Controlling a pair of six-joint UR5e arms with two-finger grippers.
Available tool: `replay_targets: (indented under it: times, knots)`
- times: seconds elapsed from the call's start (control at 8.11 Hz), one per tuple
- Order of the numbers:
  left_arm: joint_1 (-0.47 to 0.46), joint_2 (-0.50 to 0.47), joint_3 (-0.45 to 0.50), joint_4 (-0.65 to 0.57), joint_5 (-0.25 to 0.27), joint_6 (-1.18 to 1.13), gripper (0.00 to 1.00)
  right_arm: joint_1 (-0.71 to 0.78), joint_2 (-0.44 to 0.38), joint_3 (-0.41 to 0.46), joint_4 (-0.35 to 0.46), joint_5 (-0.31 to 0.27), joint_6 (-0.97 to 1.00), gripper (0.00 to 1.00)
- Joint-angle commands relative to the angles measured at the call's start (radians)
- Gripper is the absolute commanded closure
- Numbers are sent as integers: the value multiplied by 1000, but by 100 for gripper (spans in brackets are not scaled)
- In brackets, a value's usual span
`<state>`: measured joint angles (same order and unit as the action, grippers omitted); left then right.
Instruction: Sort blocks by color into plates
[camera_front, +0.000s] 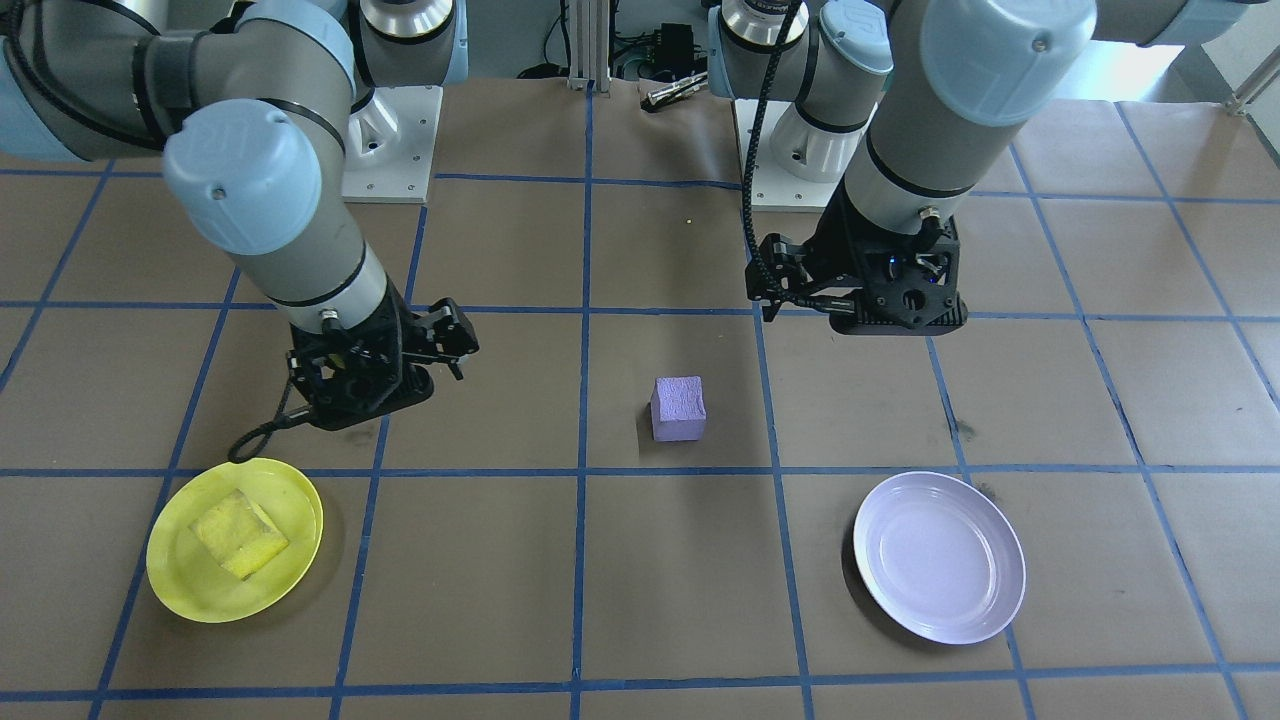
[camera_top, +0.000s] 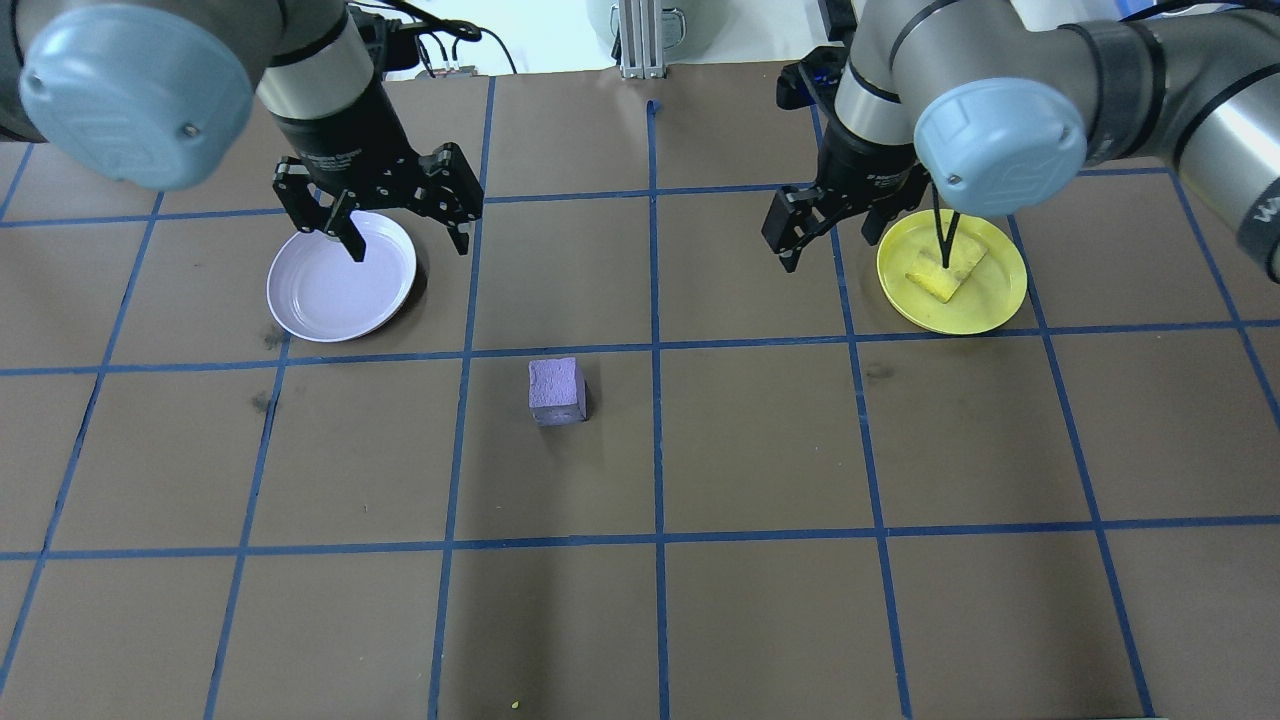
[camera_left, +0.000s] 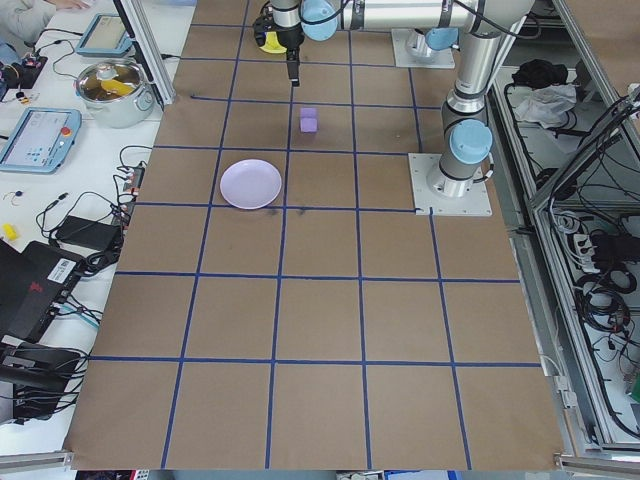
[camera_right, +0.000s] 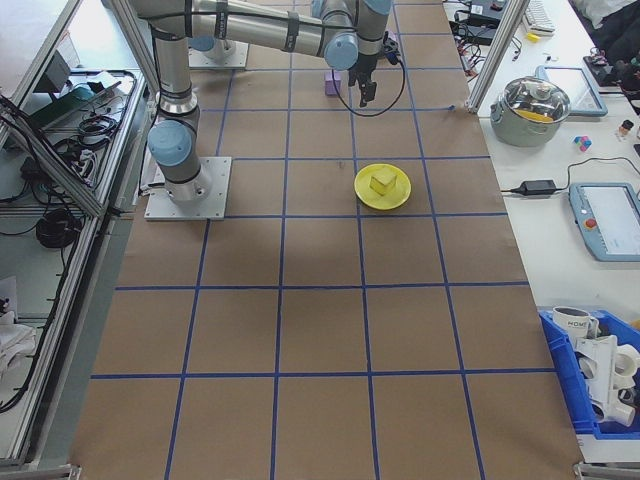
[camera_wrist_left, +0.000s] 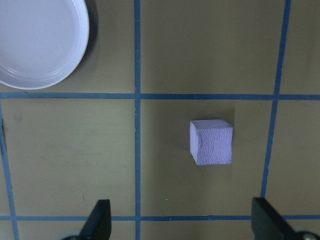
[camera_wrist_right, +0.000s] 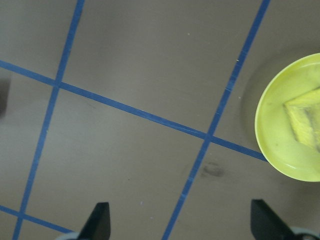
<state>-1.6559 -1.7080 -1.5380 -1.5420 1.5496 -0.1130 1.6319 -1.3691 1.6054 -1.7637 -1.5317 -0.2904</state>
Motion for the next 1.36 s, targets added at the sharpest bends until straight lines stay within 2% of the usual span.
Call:
replay_targets:
  times: [0.0, 0.25, 0.49, 0.74, 0.99, 1.23]
  knots:
    - [-33, -13, -134, 135, -8, -57, 0, -18, -41, 4, 4, -82, -9, 0]
    - [-42, -28, -181, 164, -9, -71, 0, -18, -91, 5, 1, -84, -12, 0]
    - [-93, -56, -220, 225, -54, -120, 0, -20, -99, 7, 7, -88, -7, 0]
    - [-123, -114, -246, 261, -55, -125, 0, -18, -102, 8, 3, -70, -9, 0]
    - [-131, -145, -284, 374, -48, -120, 0, -18, -108, 8, -29, -71, -9, 0]
    - [-131, -176, -289, 404, -46, -114, 0, -18, -107, 11, -26, -71, -9, 0]
